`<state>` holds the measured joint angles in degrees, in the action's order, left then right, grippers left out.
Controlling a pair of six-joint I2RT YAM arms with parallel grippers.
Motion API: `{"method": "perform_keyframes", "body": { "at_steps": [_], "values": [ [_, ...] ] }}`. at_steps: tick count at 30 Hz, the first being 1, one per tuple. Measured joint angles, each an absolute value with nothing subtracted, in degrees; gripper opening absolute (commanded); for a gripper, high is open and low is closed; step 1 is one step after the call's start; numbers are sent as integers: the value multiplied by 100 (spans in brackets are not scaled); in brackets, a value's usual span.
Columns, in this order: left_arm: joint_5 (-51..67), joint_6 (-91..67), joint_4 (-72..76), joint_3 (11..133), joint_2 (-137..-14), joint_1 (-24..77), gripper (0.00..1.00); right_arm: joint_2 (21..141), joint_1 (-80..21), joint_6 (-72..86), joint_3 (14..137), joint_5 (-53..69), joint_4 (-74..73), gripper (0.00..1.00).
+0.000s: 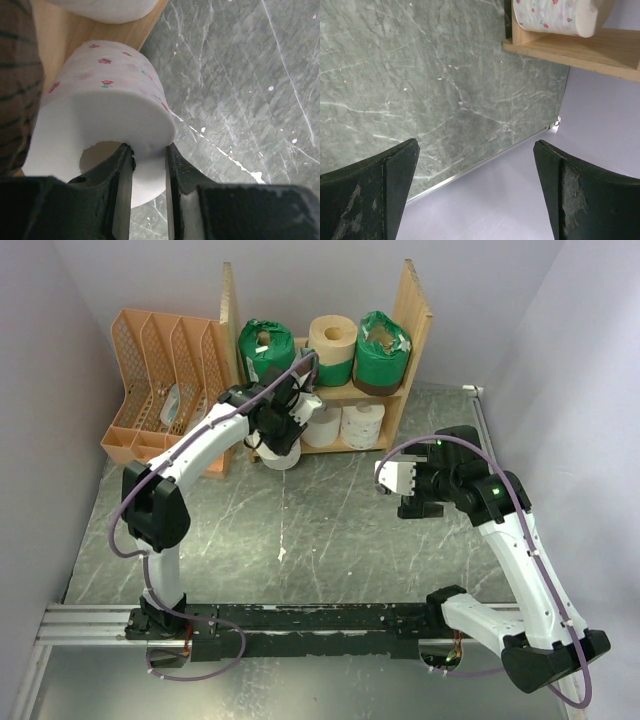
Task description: Place and organize the paper towels onto the shelf
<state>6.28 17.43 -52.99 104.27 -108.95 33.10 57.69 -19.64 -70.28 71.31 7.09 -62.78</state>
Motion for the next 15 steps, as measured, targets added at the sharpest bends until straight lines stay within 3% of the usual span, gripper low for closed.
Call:
{"method": "perform_keyframes", "body": {
  "at_steps": [9, 15],
  "values": [
    [642, 1780, -5443, 11104, -11316, 3308, 10, 5601, -1839, -7030, 7131, 733, -6281, 100],
    [515, 1824, -5540, 11266, -11349, 3315, 22, 5601, -1822, -7030, 7131, 779, -6281, 100]
  ]
}}
